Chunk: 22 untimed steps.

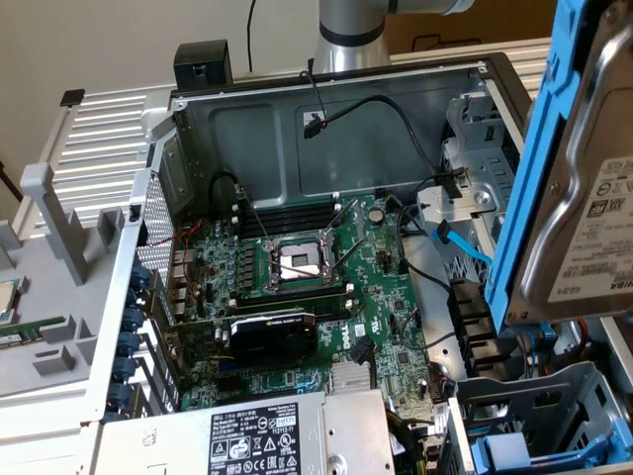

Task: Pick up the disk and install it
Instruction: 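Insert the disk into the insertion slot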

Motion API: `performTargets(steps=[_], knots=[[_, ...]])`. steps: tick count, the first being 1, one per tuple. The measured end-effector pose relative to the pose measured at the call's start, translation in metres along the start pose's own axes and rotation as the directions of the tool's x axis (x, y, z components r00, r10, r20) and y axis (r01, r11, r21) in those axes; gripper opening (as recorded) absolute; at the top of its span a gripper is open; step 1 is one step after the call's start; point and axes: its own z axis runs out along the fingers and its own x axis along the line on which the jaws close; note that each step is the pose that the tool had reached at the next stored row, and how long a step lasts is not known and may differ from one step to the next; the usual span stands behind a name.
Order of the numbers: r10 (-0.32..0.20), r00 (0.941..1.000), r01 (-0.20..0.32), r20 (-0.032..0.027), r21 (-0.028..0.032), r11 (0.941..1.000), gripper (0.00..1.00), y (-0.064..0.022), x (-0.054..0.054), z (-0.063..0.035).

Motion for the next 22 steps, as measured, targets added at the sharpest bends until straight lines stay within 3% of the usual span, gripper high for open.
performTargets(steps=[7,15,22], knots=[[0.000,1.0000,0.000,0.0002,-0.0001,1.0000,0.37,-0.0005,0.008,0.0123],[0.000,1.0000,0.000,0.0005,-0.0007,1.0000,0.37,-0.0011,0.011,0.0195],[0.000,1.0000,0.000,0.0011,-0.0007,1.0000,0.37,-0.0015,0.013,0.0323]])
